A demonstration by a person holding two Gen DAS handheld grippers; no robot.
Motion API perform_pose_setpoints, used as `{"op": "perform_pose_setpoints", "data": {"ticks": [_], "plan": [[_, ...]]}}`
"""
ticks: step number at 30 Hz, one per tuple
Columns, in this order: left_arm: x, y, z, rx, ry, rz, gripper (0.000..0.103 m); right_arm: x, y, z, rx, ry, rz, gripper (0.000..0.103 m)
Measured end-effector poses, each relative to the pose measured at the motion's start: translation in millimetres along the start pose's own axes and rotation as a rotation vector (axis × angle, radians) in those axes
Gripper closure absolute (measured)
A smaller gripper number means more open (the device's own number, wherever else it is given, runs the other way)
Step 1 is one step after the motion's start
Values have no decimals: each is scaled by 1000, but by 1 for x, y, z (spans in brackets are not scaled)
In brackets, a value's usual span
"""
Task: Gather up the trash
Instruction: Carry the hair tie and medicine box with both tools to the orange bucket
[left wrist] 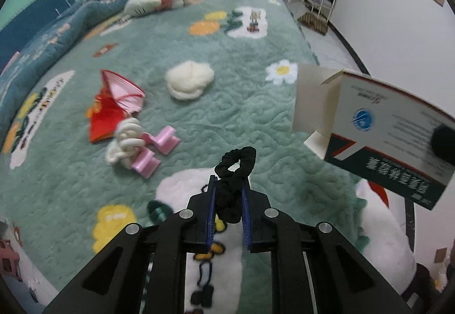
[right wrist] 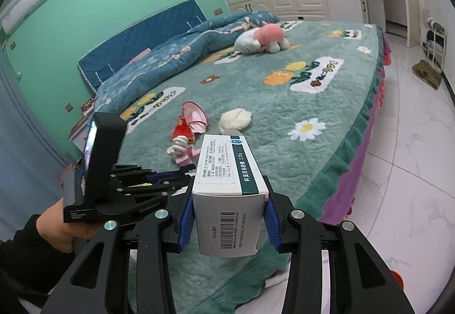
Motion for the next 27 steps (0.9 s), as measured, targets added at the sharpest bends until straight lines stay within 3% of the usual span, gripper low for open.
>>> {"op": "perform_pose_setpoints", "data": {"ticks": [6,14,20,27], "plan": [[4,-43,3,2,0,71,86,3,-27,-25,-4,-28,44,61],[11,-72,29,28,30,113,86,21,-73,-35,28,-30,93,61],[10,-92,81,99,111,147,86,44,-123,-19,96,6,147,61],[8,-103,171,208,245,158,86,85,-192,25,212,109,214,61]]}}
Point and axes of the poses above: each gripper's, at about its wrist camera, not at the fingertips, and y roughly the way its jaws point, z to its right, x to its underside, the point moved 10 cm from there along y, roughly the way its jaws point, and after that the axes turned 13 degrees about -x, right-handed, at the moved point
